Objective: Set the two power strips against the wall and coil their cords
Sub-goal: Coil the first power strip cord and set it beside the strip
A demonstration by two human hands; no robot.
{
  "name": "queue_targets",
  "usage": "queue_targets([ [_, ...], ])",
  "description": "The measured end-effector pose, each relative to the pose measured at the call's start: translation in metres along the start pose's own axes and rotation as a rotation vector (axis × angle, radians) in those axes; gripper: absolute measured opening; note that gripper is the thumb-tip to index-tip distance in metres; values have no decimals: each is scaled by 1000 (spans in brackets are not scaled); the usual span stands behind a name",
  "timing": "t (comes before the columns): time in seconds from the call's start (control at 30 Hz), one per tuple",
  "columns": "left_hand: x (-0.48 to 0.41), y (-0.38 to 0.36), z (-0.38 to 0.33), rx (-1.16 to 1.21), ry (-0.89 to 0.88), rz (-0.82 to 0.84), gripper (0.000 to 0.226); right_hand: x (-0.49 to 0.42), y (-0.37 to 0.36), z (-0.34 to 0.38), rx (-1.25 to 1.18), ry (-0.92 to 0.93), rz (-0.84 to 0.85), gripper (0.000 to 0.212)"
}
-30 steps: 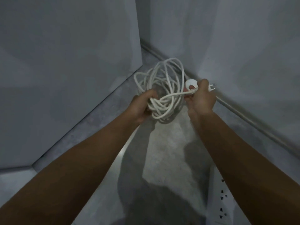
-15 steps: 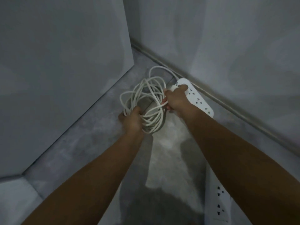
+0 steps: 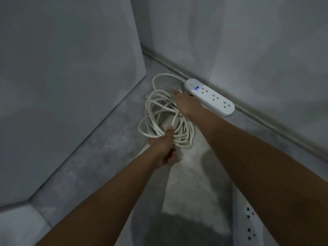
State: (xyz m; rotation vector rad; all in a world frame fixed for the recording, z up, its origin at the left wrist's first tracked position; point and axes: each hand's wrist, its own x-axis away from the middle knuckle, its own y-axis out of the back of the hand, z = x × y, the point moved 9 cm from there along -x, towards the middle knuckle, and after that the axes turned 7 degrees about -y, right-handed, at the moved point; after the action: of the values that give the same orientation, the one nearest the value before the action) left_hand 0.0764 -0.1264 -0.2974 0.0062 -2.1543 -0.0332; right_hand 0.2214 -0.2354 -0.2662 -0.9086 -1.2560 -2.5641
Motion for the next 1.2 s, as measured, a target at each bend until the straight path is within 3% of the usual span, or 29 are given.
queue_targets([
  [0.1, -11, -12, -14, 219, -41, -6, 42, -11, 11, -1, -95, -40, -21, 43],
  [0.2, -22, -17, -24, 358, -13, -22, 44, -15, 27, -17, -287, -117, -194, 48],
  [0.43, -24, -43, -38, 289, 30, 129, 56, -7, 39, -12, -560, -89, -298, 66],
  [0.63, -23, -48, -42, 198, -5, 182, 46, 31, 39, 22, -31, 292, -579, 52],
  [0.77, -20, -46, -41, 61, -13, 202, 56, 13, 28, 32, 371, 219, -508, 58],
  [0.97, -22, -2, -49, -466, -131, 83, 90, -5, 23, 36, 447, 156, -352, 60],
  [1.03, -27, 29, -51, -340, -139, -5, 91, -1, 17, 37, 433, 206, -365, 64],
  [1.13, -38, 69, -69, -100, -234, -280, 69, 5, 14, 35, 346, 309, -451, 60],
  [1.2, -44, 52, -93, 8, -315, -249, 69, 4, 14, 34, 284, 364, -478, 57],
])
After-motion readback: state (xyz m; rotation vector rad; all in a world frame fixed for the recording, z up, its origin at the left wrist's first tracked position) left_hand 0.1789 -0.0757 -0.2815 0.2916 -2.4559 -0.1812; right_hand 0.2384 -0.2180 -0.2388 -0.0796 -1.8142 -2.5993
